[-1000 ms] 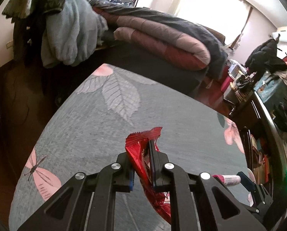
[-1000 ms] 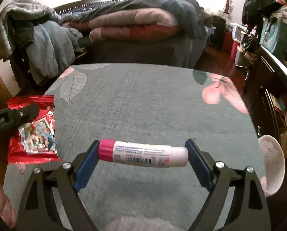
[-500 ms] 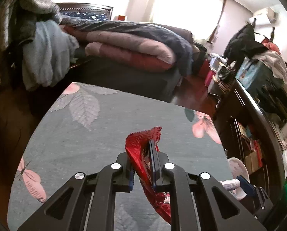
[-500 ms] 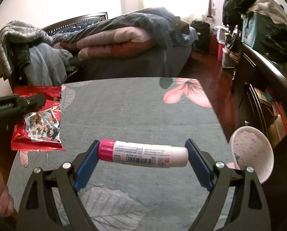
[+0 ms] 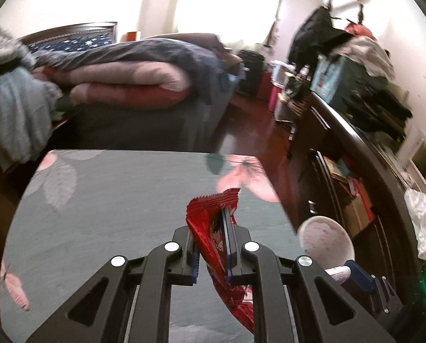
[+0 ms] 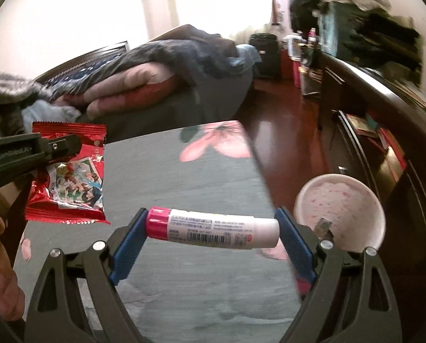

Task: Collect trash
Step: 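Carry the red wrapper and glue stick to the wastebasket and open both tools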

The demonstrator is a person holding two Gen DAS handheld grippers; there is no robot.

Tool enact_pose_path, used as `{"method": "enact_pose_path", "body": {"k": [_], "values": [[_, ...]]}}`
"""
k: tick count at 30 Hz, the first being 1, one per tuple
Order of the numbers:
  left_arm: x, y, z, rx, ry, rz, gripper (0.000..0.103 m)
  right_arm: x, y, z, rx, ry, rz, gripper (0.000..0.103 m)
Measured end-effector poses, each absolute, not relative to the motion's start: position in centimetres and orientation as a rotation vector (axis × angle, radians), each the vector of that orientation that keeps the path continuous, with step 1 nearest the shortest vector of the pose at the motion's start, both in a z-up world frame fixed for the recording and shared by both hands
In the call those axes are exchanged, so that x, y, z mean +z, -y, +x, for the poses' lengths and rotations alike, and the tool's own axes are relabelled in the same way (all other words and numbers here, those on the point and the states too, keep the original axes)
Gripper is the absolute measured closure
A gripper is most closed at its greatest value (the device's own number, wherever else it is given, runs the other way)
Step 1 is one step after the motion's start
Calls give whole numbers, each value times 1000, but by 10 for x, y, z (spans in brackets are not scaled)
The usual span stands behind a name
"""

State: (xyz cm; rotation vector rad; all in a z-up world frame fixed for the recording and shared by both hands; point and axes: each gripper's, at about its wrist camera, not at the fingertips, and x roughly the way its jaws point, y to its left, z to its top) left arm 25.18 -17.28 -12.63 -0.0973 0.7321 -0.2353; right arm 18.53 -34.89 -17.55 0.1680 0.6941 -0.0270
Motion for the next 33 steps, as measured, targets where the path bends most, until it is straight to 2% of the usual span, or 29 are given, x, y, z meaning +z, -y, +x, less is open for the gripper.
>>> {"method": "enact_pose_path", "body": {"k": [12,22,33], "values": [[-131,307,265,-487,-744,25,90,-194,469,168,-242,-672,287,15],[-150,389,269,-633,-761,121,89,-218,534,163,-384,-674,344,15],[-204,459,294,-708,-851,210,89,-263,575,181,-465,-726,371,15]]}}
